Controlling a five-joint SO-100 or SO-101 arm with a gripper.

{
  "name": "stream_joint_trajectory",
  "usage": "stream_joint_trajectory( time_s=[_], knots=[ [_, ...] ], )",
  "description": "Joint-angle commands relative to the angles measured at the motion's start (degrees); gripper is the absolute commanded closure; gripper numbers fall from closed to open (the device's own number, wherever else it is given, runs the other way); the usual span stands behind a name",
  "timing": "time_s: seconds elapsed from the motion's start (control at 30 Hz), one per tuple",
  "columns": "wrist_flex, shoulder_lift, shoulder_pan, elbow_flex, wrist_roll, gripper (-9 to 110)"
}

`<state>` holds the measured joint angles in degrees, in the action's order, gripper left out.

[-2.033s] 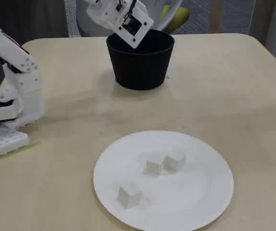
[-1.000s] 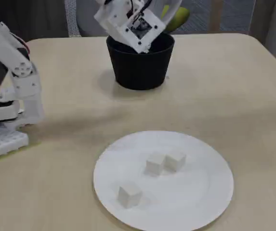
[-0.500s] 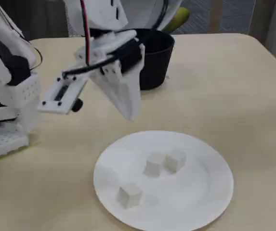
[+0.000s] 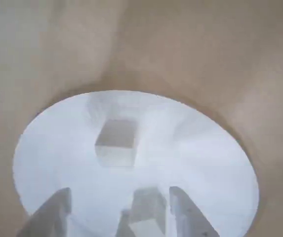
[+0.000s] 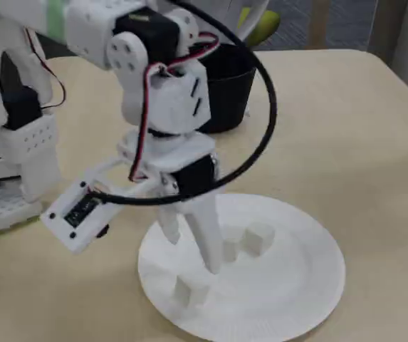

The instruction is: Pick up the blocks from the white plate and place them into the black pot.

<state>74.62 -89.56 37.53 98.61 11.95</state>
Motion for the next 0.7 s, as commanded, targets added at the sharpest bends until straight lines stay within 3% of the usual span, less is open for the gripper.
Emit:
stream_joint_trajectory(
  time_s=[0.0, 0.5, 0.67],
  knots=[
    [2.5, 2.4, 0.6, -4.2, -1.6, 69],
    [-3.1, 8.7, 3.3, -6.8, -7.6, 72],
    [-5.3, 10.0, 4.0, -7.3, -7.0, 83]
  ],
)
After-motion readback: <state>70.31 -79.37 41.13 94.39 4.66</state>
